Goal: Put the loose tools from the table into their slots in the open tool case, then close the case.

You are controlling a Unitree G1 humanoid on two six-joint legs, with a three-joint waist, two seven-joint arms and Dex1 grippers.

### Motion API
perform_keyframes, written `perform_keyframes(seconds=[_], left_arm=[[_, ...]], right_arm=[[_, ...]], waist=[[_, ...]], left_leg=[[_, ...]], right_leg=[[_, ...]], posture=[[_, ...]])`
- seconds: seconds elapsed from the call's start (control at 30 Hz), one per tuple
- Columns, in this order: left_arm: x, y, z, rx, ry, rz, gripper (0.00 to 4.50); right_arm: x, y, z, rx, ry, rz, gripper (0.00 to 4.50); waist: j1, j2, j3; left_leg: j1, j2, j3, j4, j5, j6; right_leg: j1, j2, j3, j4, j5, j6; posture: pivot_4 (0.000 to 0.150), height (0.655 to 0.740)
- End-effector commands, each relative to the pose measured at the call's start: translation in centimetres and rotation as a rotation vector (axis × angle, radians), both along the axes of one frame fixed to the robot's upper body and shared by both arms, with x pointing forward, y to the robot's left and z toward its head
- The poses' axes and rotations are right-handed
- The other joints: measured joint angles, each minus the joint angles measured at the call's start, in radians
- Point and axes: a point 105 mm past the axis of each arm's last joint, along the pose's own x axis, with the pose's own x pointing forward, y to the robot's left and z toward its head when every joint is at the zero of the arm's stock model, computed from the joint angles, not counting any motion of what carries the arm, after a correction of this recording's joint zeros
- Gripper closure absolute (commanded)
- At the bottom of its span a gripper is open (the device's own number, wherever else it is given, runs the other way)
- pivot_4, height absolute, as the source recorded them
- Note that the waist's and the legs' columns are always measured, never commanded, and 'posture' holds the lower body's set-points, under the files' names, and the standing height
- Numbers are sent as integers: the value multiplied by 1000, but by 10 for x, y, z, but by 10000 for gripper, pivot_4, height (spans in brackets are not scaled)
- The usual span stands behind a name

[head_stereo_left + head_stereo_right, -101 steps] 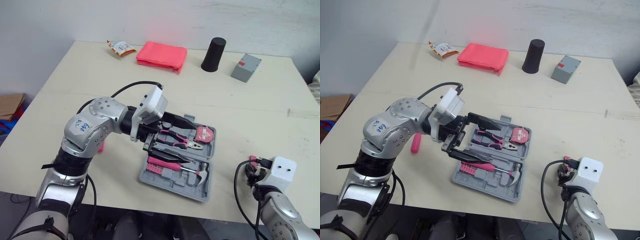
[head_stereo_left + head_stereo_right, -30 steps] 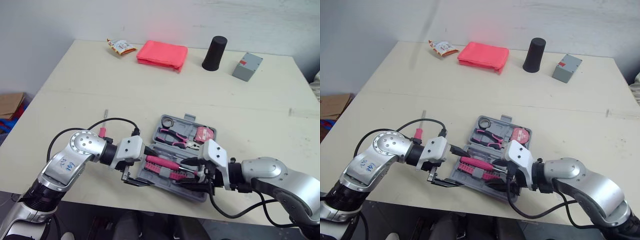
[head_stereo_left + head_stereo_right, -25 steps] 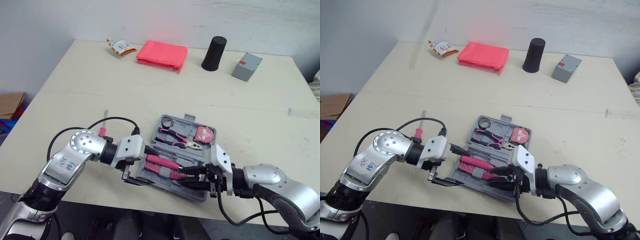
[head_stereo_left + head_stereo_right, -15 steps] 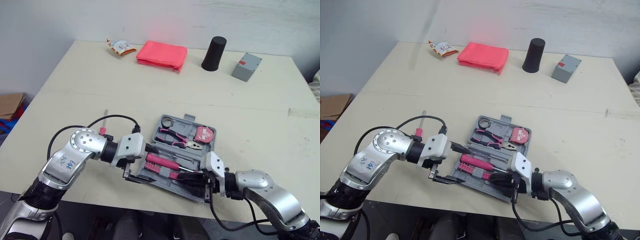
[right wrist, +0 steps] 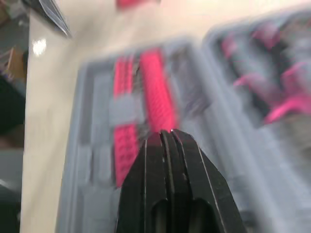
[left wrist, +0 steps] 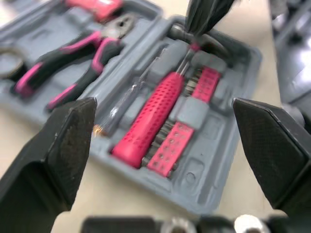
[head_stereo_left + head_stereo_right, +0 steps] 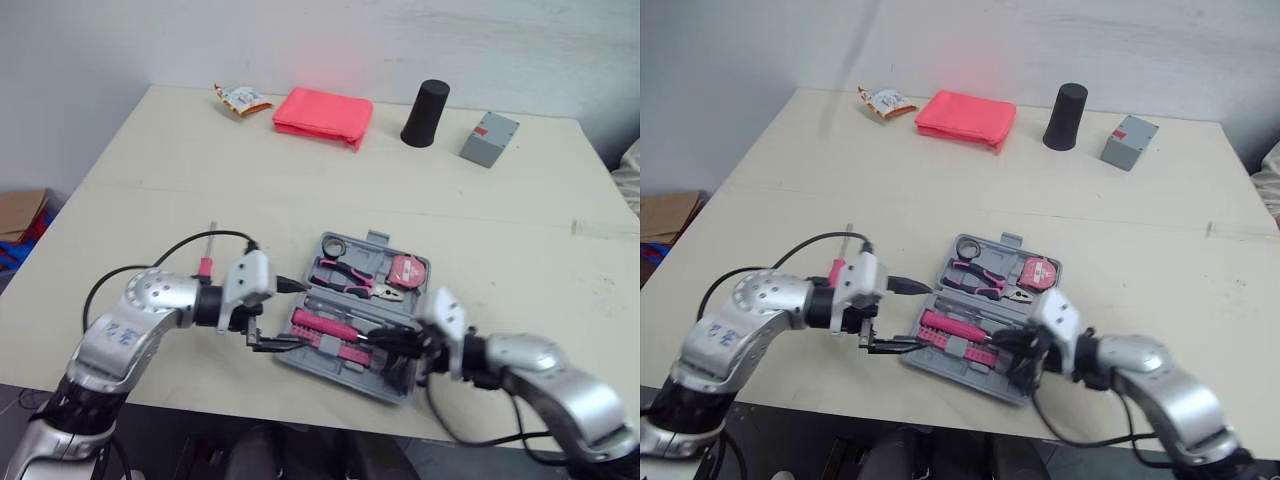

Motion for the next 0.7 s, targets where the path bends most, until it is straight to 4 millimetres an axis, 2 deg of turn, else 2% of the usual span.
perform_keyframes(seconds=[0.03,0.13,0.23,0.33,0.43,0.53,0.67,0.7], left_arm=[[-9,32,25,-146,1,227,0],[-23,60,18,-233,18,489,0],[-42,82,7,-271,13,753,0],[-72,102,-7,-296,20,1033,0],[-86,109,-14,-304,39,1207,0],[-87,112,-19,-306,68,1295,0],[-71,106,-21,-227,70,1286,0],[-64,111,-25,-199,84,1315,0]], right_arm=[[-17,-10,53,93,-38,139,28594],[-16,-15,80,141,-49,200,15449],[-13,-14,93,175,-49,264,1258],[-5,-10,97,174,-44,325,547],[0,-5,96,164,-40,375,547],[4,-2,96,164,-42,400,547],[5,2,91,136,-48,416,547],[4,3,90,137,-50,418,547]], waist=[[-3,0,1],[-8,1,1],[-8,-1,2],[-5,-4,3],[-5,-5,4],[-1,-1,5],[2,0,6],[3,0,5]], left_leg=[[0,0,-1,0,0,0],[0,0,-1,0,-2,2],[0,0,-2,1,-2,3],[0,-1,-2,2,-3,4],[-1,-1,-2,2,-4,5],[-1,-3,-2,1,-6,7],[-3,-4,-2,0,-7,8],[-3,-4,-2,1,-7,8]], right_leg=[[0,0,-1,0,0,0],[2,0,-1,-2,0,0],[3,-1,-1,-3,0,0],[3,-1,-1,-5,0,1],[4,-1,-1,-8,1,2],[6,-2,0,-12,2,3],[7,-3,0,-17,3,5],[6,-2,0,-17,3,5]], posture=[[1500,7348],[1500,7348],[1500,7348],[1500,7348],[1500,7348],[1500,7348],[1500,7348],[1500,7348]])
